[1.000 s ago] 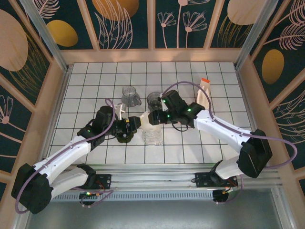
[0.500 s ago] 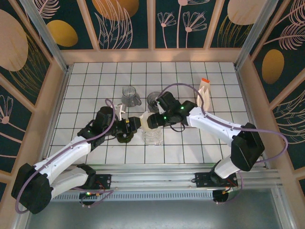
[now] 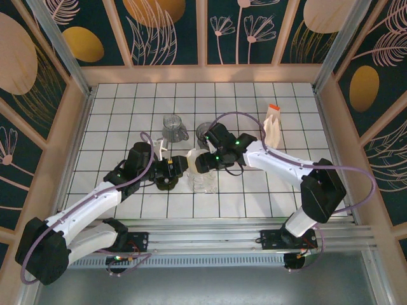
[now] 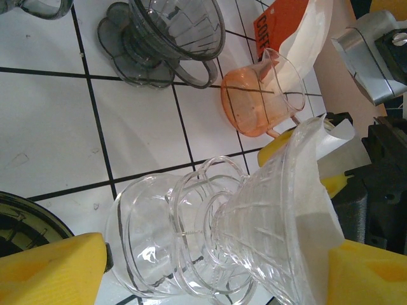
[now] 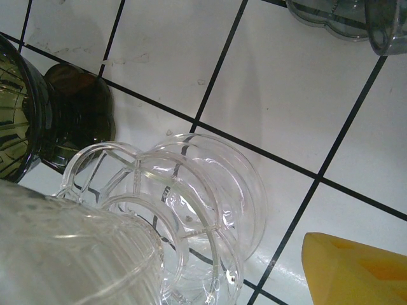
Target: Place the coffee filter in the dripper
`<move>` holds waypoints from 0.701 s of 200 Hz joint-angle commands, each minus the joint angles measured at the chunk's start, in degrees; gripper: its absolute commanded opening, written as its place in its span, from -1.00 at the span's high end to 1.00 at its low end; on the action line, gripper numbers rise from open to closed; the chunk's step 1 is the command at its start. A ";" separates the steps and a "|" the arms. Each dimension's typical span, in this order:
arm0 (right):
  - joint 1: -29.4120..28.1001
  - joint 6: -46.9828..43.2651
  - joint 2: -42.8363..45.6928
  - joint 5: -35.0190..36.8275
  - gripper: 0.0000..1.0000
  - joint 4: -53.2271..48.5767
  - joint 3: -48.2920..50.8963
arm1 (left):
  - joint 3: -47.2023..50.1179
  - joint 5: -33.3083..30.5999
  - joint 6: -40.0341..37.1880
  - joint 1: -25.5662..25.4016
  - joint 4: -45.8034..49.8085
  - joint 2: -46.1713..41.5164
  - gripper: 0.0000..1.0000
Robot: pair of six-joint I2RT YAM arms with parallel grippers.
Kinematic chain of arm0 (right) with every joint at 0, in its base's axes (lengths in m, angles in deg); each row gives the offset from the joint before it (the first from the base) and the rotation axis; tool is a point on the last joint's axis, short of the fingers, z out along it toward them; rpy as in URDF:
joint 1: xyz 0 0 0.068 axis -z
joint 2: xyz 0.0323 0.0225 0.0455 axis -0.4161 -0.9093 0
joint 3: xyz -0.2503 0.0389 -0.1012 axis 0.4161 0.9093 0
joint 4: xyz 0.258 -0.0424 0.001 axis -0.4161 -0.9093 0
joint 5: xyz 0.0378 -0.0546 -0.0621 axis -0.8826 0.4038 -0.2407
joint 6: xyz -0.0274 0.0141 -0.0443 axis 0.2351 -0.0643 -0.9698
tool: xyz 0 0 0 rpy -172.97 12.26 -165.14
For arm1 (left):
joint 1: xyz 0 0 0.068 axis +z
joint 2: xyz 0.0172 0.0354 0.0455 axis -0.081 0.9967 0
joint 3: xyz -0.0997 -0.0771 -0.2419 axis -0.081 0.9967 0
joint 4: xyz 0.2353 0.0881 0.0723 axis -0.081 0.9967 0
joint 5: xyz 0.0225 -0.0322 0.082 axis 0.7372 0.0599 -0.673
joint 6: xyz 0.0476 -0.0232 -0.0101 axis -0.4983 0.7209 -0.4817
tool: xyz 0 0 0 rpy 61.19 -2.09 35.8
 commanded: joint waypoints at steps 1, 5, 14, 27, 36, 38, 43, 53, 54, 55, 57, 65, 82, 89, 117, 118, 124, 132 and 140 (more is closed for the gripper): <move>-0.32 -0.98 -1.56 0.87 -0.53 -1.60 -0.86 | 0.63 0.69 -1.24 -0.25 -1.08 0.37 -0.64; -0.35 -1.00 -1.66 0.87 -0.52 -1.61 -0.82 | 0.63 0.69 -1.22 -0.25 -1.08 0.37 -0.64; -0.35 -1.08 -1.73 0.96 -0.53 -1.59 -0.76 | 0.63 0.69 -1.21 -0.23 -1.08 0.46 -0.64; -0.35 -1.03 -1.58 1.13 -0.53 -1.54 -0.59 | 0.65 0.69 -1.20 -0.25 -1.08 0.54 -0.64; -0.35 -0.96 -1.22 1.06 -0.53 -1.11 -0.47 | 0.71 0.69 -1.21 -0.24 -1.11 0.54 -0.64; -0.33 -0.93 -1.18 1.10 -0.52 -1.07 -0.50 | 0.72 0.69 -1.20 -0.22 -1.15 0.54 -0.64; -0.38 -0.87 -0.71 1.07 -0.53 -0.61 -0.44 | 0.76 0.59 -1.16 -0.24 -1.15 0.54 -0.64; -0.40 -0.71 0.10 1.13 -0.53 0.22 -0.37 | 0.80 0.59 -1.15 -0.19 -1.16 0.54 -0.64; -0.37 -0.68 0.15 1.14 -0.53 0.29 -0.39 | 0.80 0.60 -1.10 -0.22 -1.16 0.54 -0.63; -0.36 -0.67 0.23 1.14 -0.53 0.36 -0.40 | 0.76 0.60 -1.11 -0.23 -1.12 0.54 -0.64; -0.35 -0.66 0.35 1.20 -0.53 0.49 -0.48 | 0.79 0.60 -1.13 -0.20 -1.13 0.54 -0.64; -0.35 -0.57 0.94 1.55 -0.53 0.87 -0.70 | 0.92 0.66 -1.12 -0.24 -1.21 0.54 -0.64; -0.33 -0.39 1.85 2.18 -0.54 1.44 -1.13 | 0.97 0.66 -1.05 -0.24 -1.25 0.64 -0.63; -0.36 -0.24 2.20 2.27 -0.54 1.70 -1.27 | 1.05 0.69 -1.09 -0.25 -1.26 0.64 -0.63; -0.34 0.31 3.36 2.46 -0.55 2.62 -1.14 | 1.05 0.60 -1.02 -0.23 -1.16 0.71 -0.62; -0.35 0.36 3.41 2.46 -0.55 2.58 -1.13 | 1.01 0.60 -0.99 -0.24 -1.12 0.72 -0.62; -0.32 0.40 3.56 2.54 -0.55 2.63 -1.12 | 1.07 0.60 -1.00 -0.25 -1.10 0.72 -0.62; -0.35 0.49 3.80 2.54 -0.55 2.74 -0.97 | 1.02 0.58 -0.93 -0.24 -1.10 0.72 -0.62; -0.35 0.62 4.07 2.46 -0.54 2.91 -0.90 | 0.98 0.60 -0.96 -0.25 -1.10 0.72 -0.62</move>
